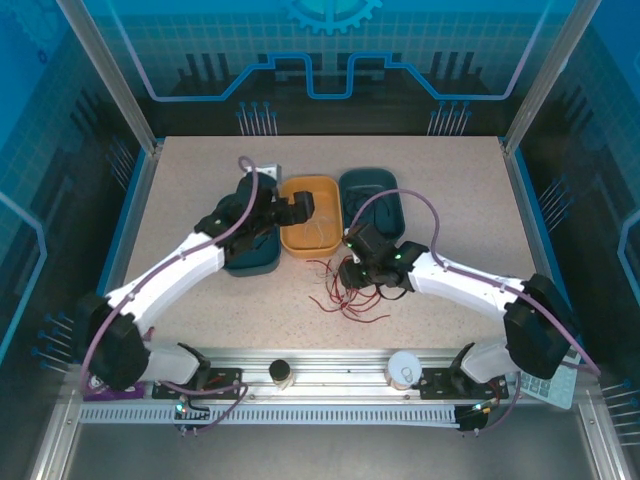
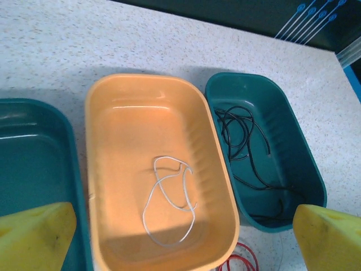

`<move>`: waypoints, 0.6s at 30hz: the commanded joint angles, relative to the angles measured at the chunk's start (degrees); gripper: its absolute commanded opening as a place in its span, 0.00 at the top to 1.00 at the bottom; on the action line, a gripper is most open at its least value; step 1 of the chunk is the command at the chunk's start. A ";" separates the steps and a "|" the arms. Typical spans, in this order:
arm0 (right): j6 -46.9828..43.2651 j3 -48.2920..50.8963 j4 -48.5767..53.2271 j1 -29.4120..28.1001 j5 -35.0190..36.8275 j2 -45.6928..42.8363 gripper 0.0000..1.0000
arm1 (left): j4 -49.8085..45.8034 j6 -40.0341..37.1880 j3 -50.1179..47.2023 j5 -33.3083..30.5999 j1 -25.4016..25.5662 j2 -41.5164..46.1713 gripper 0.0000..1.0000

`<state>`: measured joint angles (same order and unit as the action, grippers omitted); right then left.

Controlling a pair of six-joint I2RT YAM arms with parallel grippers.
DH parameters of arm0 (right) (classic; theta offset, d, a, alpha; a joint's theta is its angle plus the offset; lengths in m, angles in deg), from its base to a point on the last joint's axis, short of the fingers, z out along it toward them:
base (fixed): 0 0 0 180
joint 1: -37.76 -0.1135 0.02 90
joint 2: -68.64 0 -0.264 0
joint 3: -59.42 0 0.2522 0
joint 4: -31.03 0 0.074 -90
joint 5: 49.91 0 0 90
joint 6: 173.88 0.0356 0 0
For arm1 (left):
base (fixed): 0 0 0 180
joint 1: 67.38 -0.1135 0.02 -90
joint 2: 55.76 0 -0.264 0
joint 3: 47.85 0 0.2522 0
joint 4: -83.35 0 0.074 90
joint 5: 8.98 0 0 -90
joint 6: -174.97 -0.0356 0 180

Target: Untangle the cables

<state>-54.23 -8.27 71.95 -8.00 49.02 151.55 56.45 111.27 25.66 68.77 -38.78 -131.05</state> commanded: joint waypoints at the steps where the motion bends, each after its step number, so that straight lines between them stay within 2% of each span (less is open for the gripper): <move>1: 0.70 -2.85 2.26 -1.00 0.06 2.78 0.64 | 1.38 3.01 -6.35 -3.86 0.03 5.85 0.01; 9: -1.16 -4.87 1.52 -1.04 0.22 7.43 0.68 | 0.23 5.92 -16.92 -9.69 0.00 18.87 0.01; 18: -1.68 -6.34 -0.50 -0.96 -0.92 12.64 0.71 | 0.23 7.58 -23.29 -9.79 -0.03 25.75 0.01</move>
<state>-55.44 -12.97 71.90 -8.35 48.65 162.76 56.53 117.17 3.89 60.23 -38.76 -106.57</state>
